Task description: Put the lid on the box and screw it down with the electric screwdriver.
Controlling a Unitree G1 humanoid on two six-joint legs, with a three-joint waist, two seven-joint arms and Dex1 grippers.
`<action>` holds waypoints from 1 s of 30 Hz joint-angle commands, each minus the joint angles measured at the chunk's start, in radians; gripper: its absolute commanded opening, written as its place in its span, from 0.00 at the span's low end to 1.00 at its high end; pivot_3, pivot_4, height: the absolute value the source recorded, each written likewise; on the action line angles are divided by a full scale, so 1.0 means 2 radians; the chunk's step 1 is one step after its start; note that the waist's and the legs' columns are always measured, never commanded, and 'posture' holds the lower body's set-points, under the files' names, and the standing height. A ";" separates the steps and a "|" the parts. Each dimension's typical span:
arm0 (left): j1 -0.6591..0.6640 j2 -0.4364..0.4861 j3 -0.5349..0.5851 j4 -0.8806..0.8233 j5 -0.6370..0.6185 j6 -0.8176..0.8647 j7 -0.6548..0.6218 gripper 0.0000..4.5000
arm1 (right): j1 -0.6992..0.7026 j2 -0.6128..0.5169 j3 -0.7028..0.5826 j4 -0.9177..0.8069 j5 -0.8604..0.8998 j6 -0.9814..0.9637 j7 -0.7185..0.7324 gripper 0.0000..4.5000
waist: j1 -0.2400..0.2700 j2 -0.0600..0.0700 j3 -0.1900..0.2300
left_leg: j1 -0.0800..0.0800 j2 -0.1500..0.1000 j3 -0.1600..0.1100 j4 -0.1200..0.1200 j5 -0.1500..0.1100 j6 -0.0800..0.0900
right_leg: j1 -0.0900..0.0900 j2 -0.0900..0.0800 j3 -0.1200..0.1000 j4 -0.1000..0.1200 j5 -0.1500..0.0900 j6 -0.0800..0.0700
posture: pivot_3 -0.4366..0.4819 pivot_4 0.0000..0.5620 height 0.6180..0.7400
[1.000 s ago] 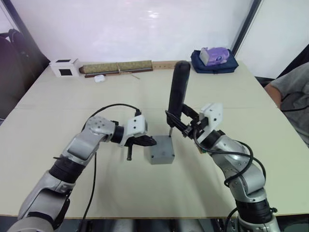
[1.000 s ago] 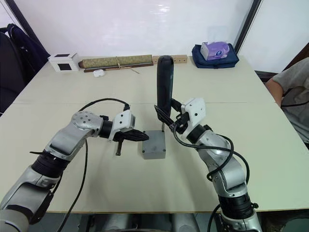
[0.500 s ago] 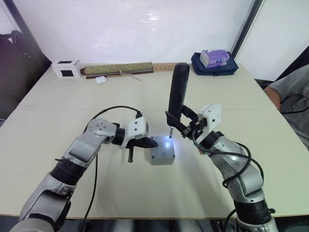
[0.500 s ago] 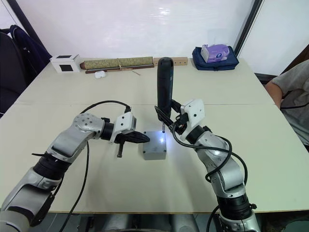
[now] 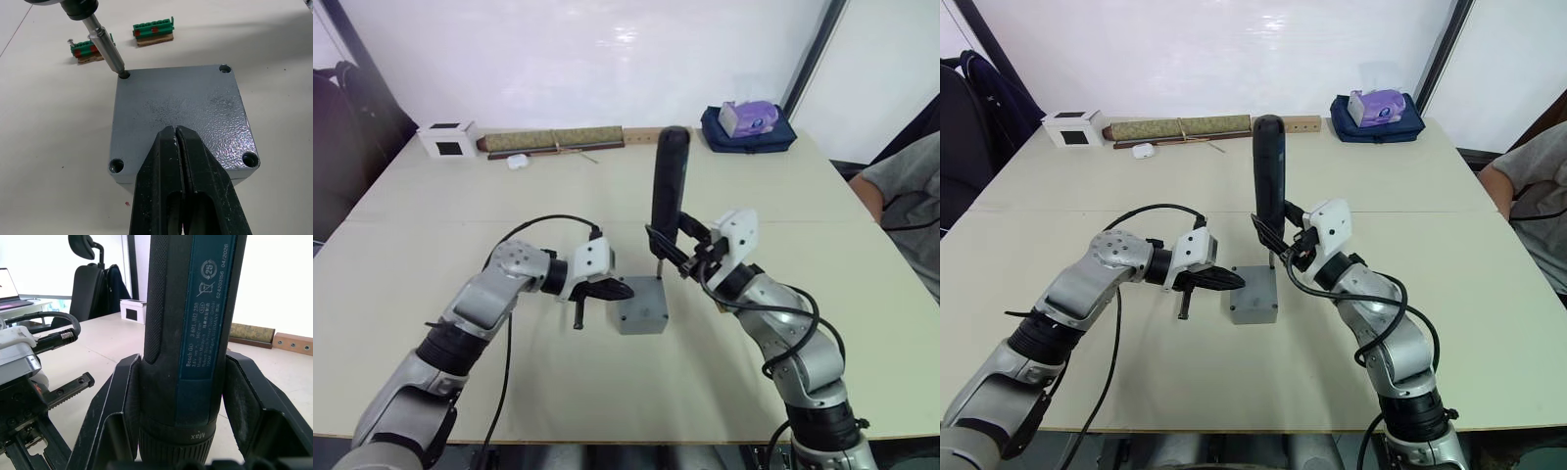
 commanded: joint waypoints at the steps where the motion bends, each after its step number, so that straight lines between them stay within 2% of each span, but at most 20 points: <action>1: 0.010 -0.001 -0.015 0.006 0.011 0.008 -0.003 0.00 | 0.001 0.002 -0.011 -0.003 0.019 0.038 -0.008 0.40 | 0.000 0.000 0.000 | 0.000 0.000 0.000 0.000 0.000 0.000 | 0.000 0.000 0.000 0.000 0.000 0.000 | 0.48 0.27 1.00; 4: 0.011 -0.010 0.008 -0.002 -0.021 0.033 -0.001 0.00 | -0.102 -0.025 -0.105 -0.059 0.129 0.107 -0.033 0.40 | -0.001 0.002 0.002 | 0.000 0.001 0.000 0.000 0.000 0.000 | 0.000 0.000 0.000 0.000 0.000 0.000 | 0.48 0.27 1.00; 6: 0.007 -0.017 0.029 -0.005 -0.044 0.052 0.000 0.00 | -0.169 -0.062 -0.164 -0.063 0.208 0.165 -0.054 0.40 | 0.000 0.004 0.006 | -0.003 0.000 0.000 0.000 0.000 0.000 | -0.003 -0.001 0.000 0.000 0.000 0.000 | 0.48 0.27 1.00; 9: -0.021 -0.039 0.098 -0.016 -0.132 0.129 0.015 0.00 | -0.232 -0.132 -0.238 -0.026 0.344 0.276 -0.101 0.40 | 0.002 0.005 0.008 | -0.007 0.000 -0.001 0.001 0.000 0.000 | -0.007 -0.001 0.000 0.001 0.001 0.002 | 0.48 0.27 1.00; 12: -0.038 -0.025 0.115 -0.029 -0.150 0.148 0.004 0.00 | -0.258 -0.198 -0.265 0.035 0.419 0.393 -0.147 0.40 | 0.001 0.005 0.009 | -0.012 0.001 -0.004 0.001 0.000 0.000 | -0.010 -0.001 -0.003 0.000 0.001 0.001 | 0.48 0.27 1.00; 13: -0.040 -0.019 0.114 -0.033 -0.150 0.149 0.001 0.00 | -0.261 -0.213 -0.266 0.049 0.429 0.414 -0.160 0.40 | 0.000 0.005 0.009 | -0.012 0.001 -0.004 0.000 0.000 0.000 | -0.010 0.000 -0.003 0.000 0.001 0.001 | 0.48 0.27 1.00; 14: -0.043 -0.001 0.106 -0.043 -0.142 0.138 -0.015 0.00 | -0.255 -0.250 -0.263 0.081 0.438 0.468 -0.149 0.40 | -0.002 0.005 0.009 | -0.012 0.001 -0.004 0.000 0.000 0.000 | -0.010 -0.001 -0.003 0.000 0.000 0.000 | 0.48 0.27 1.00; 16: -0.044 0.026 0.093 -0.059 -0.134 0.126 -0.039 0.00 | -0.242 -0.291 -0.268 0.128 0.468 0.528 -0.140 0.40 | -0.001 0.005 0.009 | -0.011 0.000 -0.003 0.000 0.000 0.000 | -0.010 -0.001 -0.002 0.000 0.000 0.000 | 0.48 0.27 1.00; 20: -0.031 0.045 0.091 -0.092 -0.151 0.138 -0.048 0.00 | -0.216 -0.317 -0.270 0.188 0.451 0.601 -0.163 0.40 | -0.001 0.006 0.010 | -0.011 0.000 -0.001 0.000 0.000 0.000 | -0.010 -0.001 -0.001 0.000 0.000 0.000 | 0.48 0.27 1.00; 24: -0.015 0.056 0.080 -0.126 -0.141 0.130 -0.044 0.00 | -0.166 -0.377 -0.215 0.212 0.423 0.606 -0.114 0.40 | 0.000 0.006 0.010 | -0.011 0.000 0.000 0.000 0.000 0.000 | -0.010 -0.001 -0.001 0.000 0.000 0.000 | 0.48 0.27 1.00; 27: -0.001 0.055 0.070 -0.140 -0.130 0.120 -0.032 0.00 | -0.165 -0.396 -0.178 0.213 0.387 0.599 -0.082 0.40 | -0.002 0.006 0.011 | -0.011 0.000 0.001 0.000 0.000 0.000 | -0.011 -0.001 -0.001 0.000 0.000 0.001 | 0.48 0.27 1.00; 30: 0.018 0.042 0.077 -0.174 -0.152 0.152 0.001 0.00 | -0.164 -0.423 -0.101 0.245 0.328 0.569 -0.022 0.40 | -0.003 0.006 0.011 | -0.011 0.000 0.002 0.000 0.000 0.000 | -0.011 0.000 0.000 0.000 0.000 0.001 | 0.48 0.27 1.00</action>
